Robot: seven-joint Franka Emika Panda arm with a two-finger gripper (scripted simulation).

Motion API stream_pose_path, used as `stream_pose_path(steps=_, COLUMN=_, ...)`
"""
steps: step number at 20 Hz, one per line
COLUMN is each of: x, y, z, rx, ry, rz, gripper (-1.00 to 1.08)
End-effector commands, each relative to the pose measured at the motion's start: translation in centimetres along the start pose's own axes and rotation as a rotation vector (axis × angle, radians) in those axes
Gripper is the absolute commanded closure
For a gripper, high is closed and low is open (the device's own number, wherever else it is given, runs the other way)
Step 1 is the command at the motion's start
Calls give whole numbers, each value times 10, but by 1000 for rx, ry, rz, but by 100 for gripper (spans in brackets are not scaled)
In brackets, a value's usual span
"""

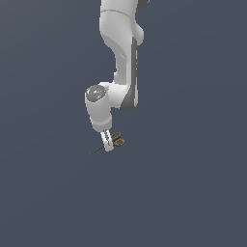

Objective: Pick up the object and move it to a goal position.

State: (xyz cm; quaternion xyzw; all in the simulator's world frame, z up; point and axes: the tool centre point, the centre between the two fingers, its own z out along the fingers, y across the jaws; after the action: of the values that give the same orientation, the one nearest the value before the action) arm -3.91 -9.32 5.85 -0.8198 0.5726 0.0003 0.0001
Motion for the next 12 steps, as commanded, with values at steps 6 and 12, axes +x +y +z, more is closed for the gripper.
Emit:
stream_pose_path(steps=6, x=0, y=0, z=6, rx=0, ry=0, rz=4, gripper=-92)
stream_pose_path(steps=12, x=0, y=1, z=32, rx=0, ry=0, rz=8, gripper=-92)
